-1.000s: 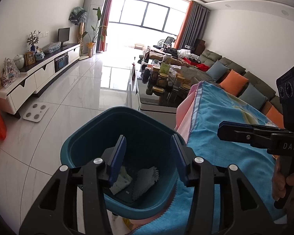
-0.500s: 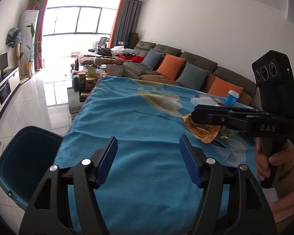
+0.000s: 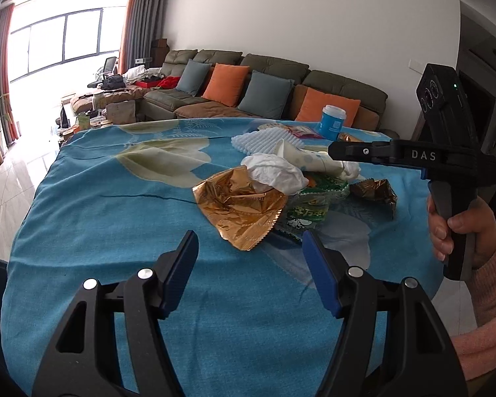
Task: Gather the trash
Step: 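Grasp the gold wrapper with the left tool while the right tool grasps a white cup, then carry the gold wrapper and white cup to the teal bin and release both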
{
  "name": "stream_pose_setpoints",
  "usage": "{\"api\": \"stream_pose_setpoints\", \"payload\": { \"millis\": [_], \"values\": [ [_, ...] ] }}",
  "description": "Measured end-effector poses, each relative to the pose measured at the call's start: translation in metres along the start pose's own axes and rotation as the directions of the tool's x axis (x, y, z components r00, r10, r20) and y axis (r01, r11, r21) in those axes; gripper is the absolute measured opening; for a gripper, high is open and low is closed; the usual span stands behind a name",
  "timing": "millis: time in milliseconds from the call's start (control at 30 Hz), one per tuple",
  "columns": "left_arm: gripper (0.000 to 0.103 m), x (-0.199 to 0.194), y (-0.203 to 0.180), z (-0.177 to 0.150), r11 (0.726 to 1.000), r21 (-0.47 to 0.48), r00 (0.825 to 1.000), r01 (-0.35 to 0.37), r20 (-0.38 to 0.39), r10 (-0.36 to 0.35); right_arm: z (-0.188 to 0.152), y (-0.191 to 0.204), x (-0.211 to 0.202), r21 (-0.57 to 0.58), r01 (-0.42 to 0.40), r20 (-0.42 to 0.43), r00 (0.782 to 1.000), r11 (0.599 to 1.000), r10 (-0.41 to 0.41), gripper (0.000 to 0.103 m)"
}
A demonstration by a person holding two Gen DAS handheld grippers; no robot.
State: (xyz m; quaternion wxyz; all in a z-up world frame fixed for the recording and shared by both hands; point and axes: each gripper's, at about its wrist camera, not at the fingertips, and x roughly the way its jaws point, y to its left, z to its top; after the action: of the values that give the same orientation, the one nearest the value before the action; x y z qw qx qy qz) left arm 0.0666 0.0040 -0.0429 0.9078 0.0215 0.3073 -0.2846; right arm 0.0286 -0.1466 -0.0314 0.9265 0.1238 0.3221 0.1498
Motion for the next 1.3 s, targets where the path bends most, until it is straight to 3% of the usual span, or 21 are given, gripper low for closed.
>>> {"api": "stream_pose_setpoints", "payload": {
  "millis": [300,467,600,900,1133,1300],
  "values": [
    [0.058,0.036,-0.009,0.01,0.995,0.073,0.992,-0.067,-0.104,0.075,-0.004,-0.042,0.012,0.087,0.022,-0.036,0.999,0.996,-0.019,0.043],
    [0.049,0.053,-0.005,0.012,0.996,0.063,0.982,-0.063,-0.176,0.073,-0.006,-0.049,0.018,0.115,-0.017,-0.038,0.999,0.993,0.021,0.043],
    [0.035,0.062,-0.001,0.011,0.997,0.047,0.975,-0.057,-0.214,0.066,-0.008,-0.05,0.02,0.129,-0.04,-0.035,0.998,0.991,0.045,0.041],
    [0.014,0.058,0.002,0.014,0.998,0.036,0.98,-0.059,-0.186,0.065,-0.008,-0.047,0.013,0.127,-0.071,-0.009,0.997,0.989,0.073,0.016],
    [0.001,0.04,0.004,0.013,0.998,0.019,0.987,-0.066,-0.143,0.068,-0.004,-0.04,0.004,0.089,-0.089,0.022,0.996,0.992,0.087,0.008],
    [0.001,0.021,0.012,0.012,0.997,-0.01,0.992,-0.071,-0.11,0.069,-0.001,-0.032,0.0,0.052,-0.088,0.04,0.995,0.995,0.086,0.008]
  ]
}}
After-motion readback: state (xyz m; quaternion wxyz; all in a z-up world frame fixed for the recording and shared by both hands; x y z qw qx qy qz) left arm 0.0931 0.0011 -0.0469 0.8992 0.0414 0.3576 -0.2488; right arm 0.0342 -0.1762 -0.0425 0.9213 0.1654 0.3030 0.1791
